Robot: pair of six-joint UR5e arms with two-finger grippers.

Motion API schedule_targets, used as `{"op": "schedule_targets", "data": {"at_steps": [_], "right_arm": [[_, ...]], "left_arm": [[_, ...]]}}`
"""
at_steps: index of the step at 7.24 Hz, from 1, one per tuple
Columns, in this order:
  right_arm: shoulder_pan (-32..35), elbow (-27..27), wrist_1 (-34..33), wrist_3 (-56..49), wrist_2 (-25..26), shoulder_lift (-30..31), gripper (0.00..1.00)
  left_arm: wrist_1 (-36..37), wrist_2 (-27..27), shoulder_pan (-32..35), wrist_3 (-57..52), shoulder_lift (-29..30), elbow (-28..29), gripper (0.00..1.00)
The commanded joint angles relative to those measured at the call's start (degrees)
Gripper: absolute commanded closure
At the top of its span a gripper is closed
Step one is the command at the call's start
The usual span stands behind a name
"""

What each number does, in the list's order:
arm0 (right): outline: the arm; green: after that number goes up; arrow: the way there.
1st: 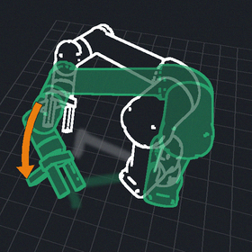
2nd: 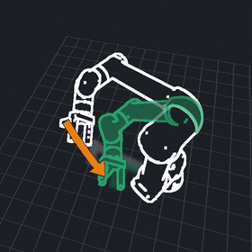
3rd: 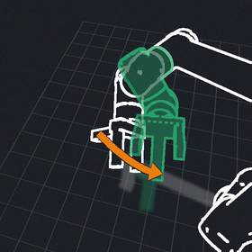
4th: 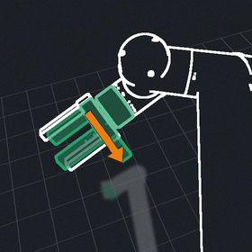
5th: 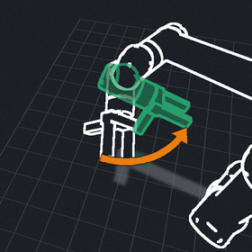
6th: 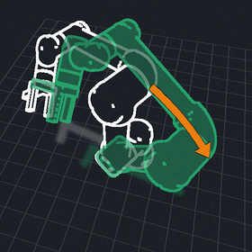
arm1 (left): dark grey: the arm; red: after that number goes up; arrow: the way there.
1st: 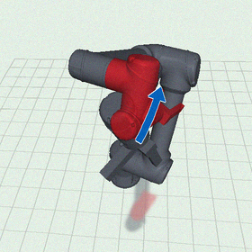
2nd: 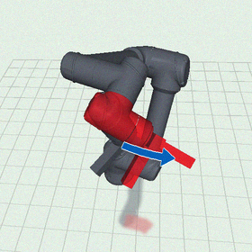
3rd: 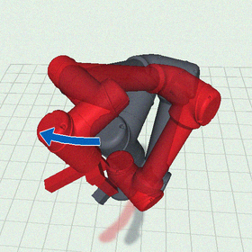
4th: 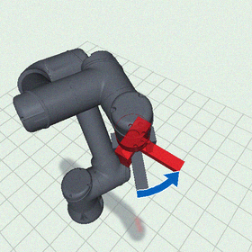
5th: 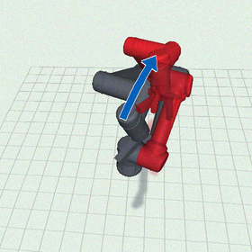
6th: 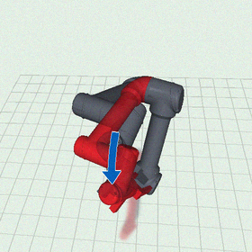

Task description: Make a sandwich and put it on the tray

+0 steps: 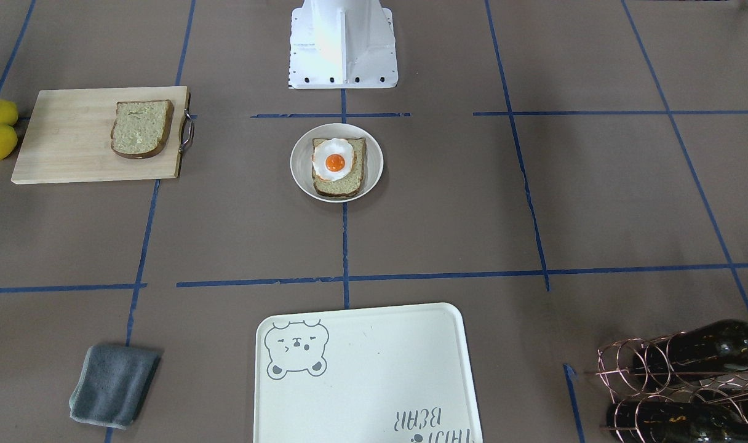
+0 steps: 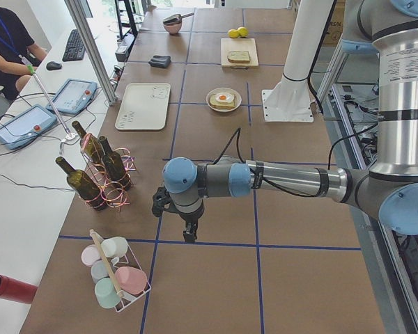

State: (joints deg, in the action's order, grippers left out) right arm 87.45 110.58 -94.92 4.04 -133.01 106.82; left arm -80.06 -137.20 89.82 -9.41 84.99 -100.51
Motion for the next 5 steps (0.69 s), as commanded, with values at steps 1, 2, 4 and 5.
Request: {"op": "schedule_targets", "data": {"at_steps": [1, 2, 4, 5], "right_arm": [[0.0, 0.1, 0.0, 0.1, -0.1, 0.0, 0.0], [0.0, 0.0, 0.0, 0.4, -0.1, 0.0, 0.0], [0.0, 0.0, 0.0, 0.6, -0.6, 0.0, 0.0], [0.0, -0.1, 0.0, 0.6, -2.1, 0.0, 0.0]], "left_arm": [[0.0, 0.1, 0.0, 0.5, 0.1, 0.2, 0.0], [0.0, 0.1, 0.0, 0.5, 0.1, -0.7, 0.0], [0.1, 0.3, -0.1, 0.4, 0.1, -0.9, 0.0], [0.0, 0.5, -0.1, 0.3, 0.1, -2.3, 0.0]]}}
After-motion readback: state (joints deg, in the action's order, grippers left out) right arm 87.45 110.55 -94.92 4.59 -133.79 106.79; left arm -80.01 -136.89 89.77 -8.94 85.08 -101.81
